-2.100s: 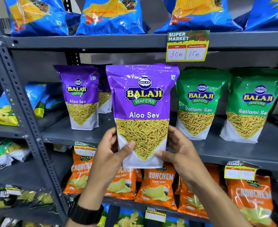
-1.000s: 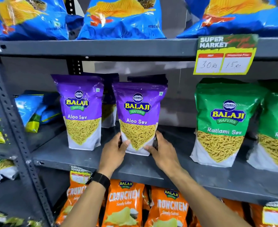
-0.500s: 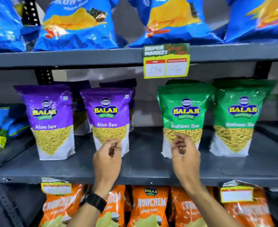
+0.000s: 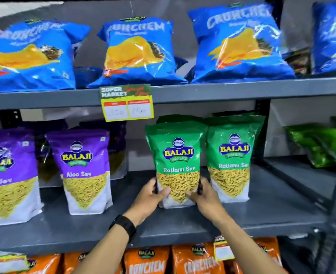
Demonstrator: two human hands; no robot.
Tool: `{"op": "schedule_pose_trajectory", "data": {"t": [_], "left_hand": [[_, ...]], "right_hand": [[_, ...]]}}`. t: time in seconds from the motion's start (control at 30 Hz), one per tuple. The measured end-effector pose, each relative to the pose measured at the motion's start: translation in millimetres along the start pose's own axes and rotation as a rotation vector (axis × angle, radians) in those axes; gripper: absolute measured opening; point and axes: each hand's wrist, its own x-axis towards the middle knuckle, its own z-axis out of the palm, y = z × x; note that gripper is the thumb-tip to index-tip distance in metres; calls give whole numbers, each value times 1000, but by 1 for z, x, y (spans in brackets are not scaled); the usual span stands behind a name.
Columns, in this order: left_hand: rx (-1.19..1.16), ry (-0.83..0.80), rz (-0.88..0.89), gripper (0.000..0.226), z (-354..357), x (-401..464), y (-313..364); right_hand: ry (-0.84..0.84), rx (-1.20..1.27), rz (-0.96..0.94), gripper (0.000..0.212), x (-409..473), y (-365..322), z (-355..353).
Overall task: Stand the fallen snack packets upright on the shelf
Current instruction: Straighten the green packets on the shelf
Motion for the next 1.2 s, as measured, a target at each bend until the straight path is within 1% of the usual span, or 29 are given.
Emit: {"op": "schedule_pose_trajectory", "data": {"t": [0.1,0.3,0.33,0.4,0.43,0.47,0.5,0.53,0.57,0.6,0.63,0.67,0.7,0.73,0.8,0.83,0.87,0.9,0.97,1.07,1.1,1.13,1.17,1.2], "left_hand": [[0,17,-7,37,18,0,3],[39,90,-17,28,34,-3,4],[37,96,-13,29,35,-5,4],[11,112,3,41,37,-15,8],[18,180,24,50,39,-22,11],[63,300,60,54,42,-30,15],[126,460,97,50,48,-39,20],[170,612,148,39,57,-48,27],[173,693,201,28,69,-55,35],[171,694,237,20,83,-60,43],[173,634,245,17,97,-63,50],[184,535,227,16,112,-61,54],[211,429,195,19,126,-58,59],[238,327,155,26,140,-51,60],[301,145,62,54,166,-37,60],[345,86,9,70,178,-31,59],[386,33,-33,80,190,-26,59],[414,6,-73,85,199,-23,58],[391,26,-100,86,209,-14,57],[348,67,-86,78,217,-1,57],[353,82,-95,70,219,3,56],[371,105,-95,53,219,8,53],[396,115,-77,27,220,15,50],[404,102,-42,9,224,19,48]], "right_hand": [[5,2,-28,39,-1,5,-13],[30,-14,-69,32,-3,12,-22],[12,-18,-79,33,-5,12,-24],[-38,-16,-89,40,-11,15,-31],[-26,-17,-86,48,-15,18,-37],[12,-32,-78,51,-19,20,-44],[81,-67,-76,51,-23,23,-53],[175,-117,-87,45,-25,25,-63],[274,-144,-110,38,-28,29,-74],[370,-140,-134,33,-31,32,-86],[451,-116,-152,32,-32,36,-96],[507,-91,-156,35,-32,40,-107],[529,-74,-145,44,-29,45,-116],[502,-72,-114,58,-24,53,-124],[360,-83,-76,88,-13,63,-138],[282,-69,-67,95,-8,68,-144],[210,-35,-73,93,-4,70,-149],[148,-10,-93,87,0,70,-152],[67,-10,-106,84,6,73,-155],[41,-12,-73,88,13,82,-160],[38,-10,-63,88,15,84,-164],[40,-10,-44,86,18,87,-169],[41,-17,-35,83,21,91,-174],[33,-18,-27,80,22,93,-181]]}}
